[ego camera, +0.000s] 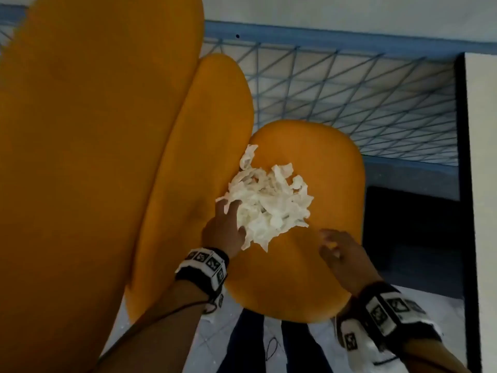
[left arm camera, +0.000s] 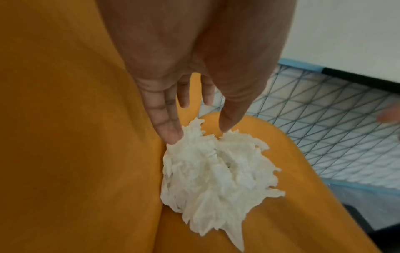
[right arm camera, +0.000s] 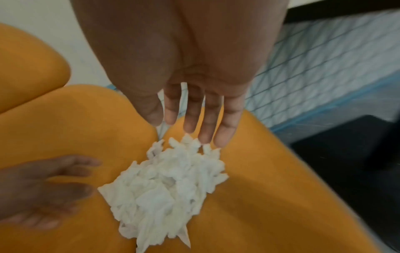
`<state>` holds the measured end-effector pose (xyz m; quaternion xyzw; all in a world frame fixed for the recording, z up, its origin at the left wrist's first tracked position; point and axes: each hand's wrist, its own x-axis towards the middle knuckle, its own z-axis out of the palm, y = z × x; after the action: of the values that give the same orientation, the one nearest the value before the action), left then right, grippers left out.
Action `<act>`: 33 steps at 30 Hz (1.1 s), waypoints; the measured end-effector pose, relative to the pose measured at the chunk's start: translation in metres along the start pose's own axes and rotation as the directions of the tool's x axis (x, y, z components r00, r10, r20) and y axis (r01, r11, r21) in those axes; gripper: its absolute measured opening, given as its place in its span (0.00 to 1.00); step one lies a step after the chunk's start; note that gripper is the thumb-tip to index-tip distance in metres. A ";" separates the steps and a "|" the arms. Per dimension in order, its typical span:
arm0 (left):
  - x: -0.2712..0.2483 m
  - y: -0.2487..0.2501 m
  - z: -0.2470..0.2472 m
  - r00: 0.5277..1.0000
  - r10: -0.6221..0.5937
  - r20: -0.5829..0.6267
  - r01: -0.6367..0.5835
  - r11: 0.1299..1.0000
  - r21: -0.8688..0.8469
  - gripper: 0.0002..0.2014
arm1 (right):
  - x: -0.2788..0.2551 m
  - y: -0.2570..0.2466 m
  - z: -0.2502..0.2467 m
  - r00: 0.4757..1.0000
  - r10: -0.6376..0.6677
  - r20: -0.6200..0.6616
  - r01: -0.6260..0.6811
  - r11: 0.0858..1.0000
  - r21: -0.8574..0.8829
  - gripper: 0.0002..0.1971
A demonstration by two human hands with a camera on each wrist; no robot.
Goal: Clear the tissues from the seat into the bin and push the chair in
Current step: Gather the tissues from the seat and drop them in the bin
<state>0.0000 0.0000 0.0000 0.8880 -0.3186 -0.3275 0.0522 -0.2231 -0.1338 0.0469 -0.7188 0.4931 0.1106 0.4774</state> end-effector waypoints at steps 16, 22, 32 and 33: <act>0.097 -0.024 0.075 0.986 0.086 -0.145 -0.073 0.993 0.091 0.33 | 0.185 0.020 0.098 0.988 -0.122 0.091 0.141 0.962 -0.233 0.39; 0.091 -0.013 0.059 0.938 0.104 -0.330 -0.112 0.994 -0.006 0.20 | 0.201 0.035 0.096 0.994 -0.109 0.016 0.109 0.964 -0.241 0.17; 0.172 0.042 0.004 0.932 0.147 -0.331 -0.115 0.987 0.114 0.07 | 0.174 0.043 0.058 0.987 0.077 -0.143 -0.043 0.973 0.226 0.19; 0.186 0.047 0.004 0.944 0.142 -0.298 -0.105 0.985 0.138 0.04 | 0.175 0.047 0.056 0.986 0.106 -0.128 -0.074 0.970 0.230 0.17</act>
<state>0.0807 -0.1481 -0.0909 0.9077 -0.3809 -0.1621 0.0678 -0.1585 -0.1973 -0.1199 -0.6431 0.5668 0.0254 0.5143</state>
